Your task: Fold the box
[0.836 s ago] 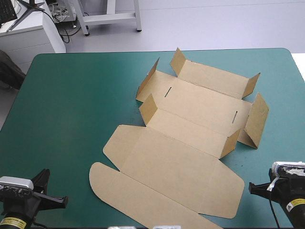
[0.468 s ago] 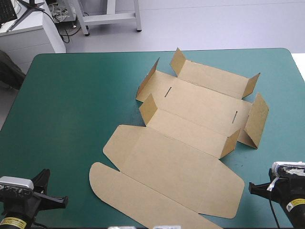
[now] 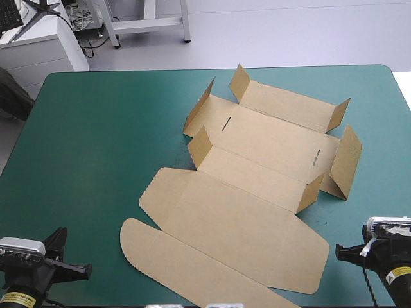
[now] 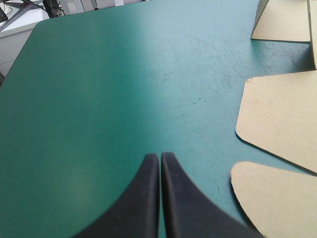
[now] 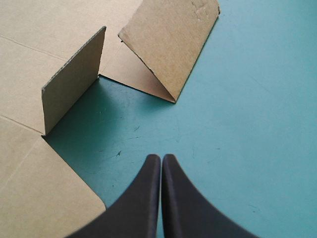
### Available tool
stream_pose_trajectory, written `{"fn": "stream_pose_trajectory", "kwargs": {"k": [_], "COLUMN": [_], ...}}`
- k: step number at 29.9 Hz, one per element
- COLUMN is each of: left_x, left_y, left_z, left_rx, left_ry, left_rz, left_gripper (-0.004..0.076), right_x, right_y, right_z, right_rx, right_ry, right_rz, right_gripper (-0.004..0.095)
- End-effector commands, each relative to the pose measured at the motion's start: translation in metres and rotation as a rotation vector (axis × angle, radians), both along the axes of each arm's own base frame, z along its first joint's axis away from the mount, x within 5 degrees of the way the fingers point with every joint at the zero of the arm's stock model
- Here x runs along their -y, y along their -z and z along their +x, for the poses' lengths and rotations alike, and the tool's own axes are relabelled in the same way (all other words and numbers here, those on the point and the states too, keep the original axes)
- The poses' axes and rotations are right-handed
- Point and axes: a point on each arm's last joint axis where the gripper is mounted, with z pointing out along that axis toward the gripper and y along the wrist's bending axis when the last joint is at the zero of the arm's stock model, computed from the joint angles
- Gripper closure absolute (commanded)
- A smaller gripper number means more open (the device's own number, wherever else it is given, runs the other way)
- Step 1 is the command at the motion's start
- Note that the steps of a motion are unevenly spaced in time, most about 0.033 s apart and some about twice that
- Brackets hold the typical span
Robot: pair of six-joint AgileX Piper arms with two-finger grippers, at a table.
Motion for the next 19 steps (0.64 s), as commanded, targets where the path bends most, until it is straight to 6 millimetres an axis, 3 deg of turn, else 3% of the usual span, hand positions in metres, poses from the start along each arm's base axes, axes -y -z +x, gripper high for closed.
{"fn": "stream_pose_trajectory", "kwargs": {"k": [1, 9, 19], "left_x": [0.001, 0.001, 0.001], "left_y": [-0.013, -0.013, -0.013], "left_z": [0.002, 0.002, 0.002], "left_rx": [0.079, 0.079, 0.079], "left_ry": [0.006, 0.006, 0.006], "left_rz": [-0.020, -0.020, -0.020], "left_gripper": [0.0734, 0.0734, 0.0734], "right_x": [-0.002, -0.013, -0.019], "right_y": [-0.013, -0.014, -0.024], "right_z": [0.003, 0.003, 0.008], "right_rx": [0.084, 0.087, 0.023], "right_ry": [-0.013, -0.094, -0.094], "right_rz": [0.021, 0.112, 0.235], "right_gripper": [0.0796, 0.0340, 0.0319]}}
